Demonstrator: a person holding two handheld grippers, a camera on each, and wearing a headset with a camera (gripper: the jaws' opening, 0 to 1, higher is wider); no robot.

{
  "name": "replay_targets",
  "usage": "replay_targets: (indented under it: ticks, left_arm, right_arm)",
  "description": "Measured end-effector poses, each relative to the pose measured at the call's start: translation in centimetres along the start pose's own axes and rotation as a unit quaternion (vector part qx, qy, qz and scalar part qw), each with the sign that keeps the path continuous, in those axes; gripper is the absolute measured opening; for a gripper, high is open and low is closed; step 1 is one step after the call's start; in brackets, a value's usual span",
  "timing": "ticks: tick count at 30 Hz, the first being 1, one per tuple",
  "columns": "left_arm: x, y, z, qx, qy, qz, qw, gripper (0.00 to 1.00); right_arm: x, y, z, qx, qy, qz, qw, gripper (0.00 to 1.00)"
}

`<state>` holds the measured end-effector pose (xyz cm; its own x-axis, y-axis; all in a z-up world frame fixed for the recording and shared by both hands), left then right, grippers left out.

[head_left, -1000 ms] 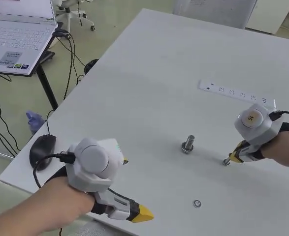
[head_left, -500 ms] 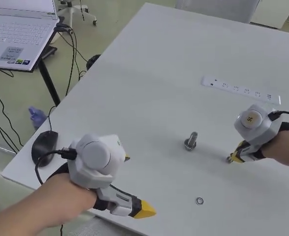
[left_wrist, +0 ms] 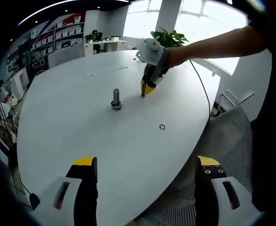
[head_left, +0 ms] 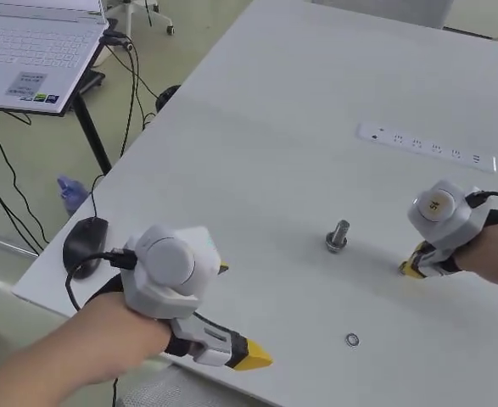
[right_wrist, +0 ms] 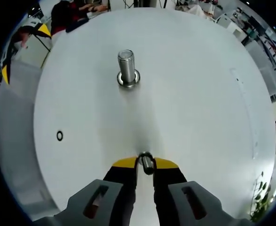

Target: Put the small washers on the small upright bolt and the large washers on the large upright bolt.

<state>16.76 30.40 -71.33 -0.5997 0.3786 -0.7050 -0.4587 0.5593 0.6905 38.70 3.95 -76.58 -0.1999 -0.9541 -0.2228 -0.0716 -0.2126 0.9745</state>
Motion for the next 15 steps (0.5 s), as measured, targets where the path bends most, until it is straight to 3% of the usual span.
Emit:
replay_targets:
  ticks: [15]
  left_arm:
    - [0.42,0.07,-0.09,0.002,0.004,0.001,1.0,0.84]
  right_arm:
    - [0.05,-0.32,0.06,0.0,-0.001,0.0,1.0,0.13]
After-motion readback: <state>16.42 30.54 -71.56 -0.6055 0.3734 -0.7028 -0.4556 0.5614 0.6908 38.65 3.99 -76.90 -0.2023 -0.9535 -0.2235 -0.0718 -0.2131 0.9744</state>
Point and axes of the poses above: the centre of the closed fingertips' face, and the gripper's own axes: y roughly backward along the fingers, z roughly to its left, x roughly out of its underside, the point moved 9 cm from there along y, roughly backward along the fingers, and after that the axes turned 2 degrees about -x, right-handed, at the moved point
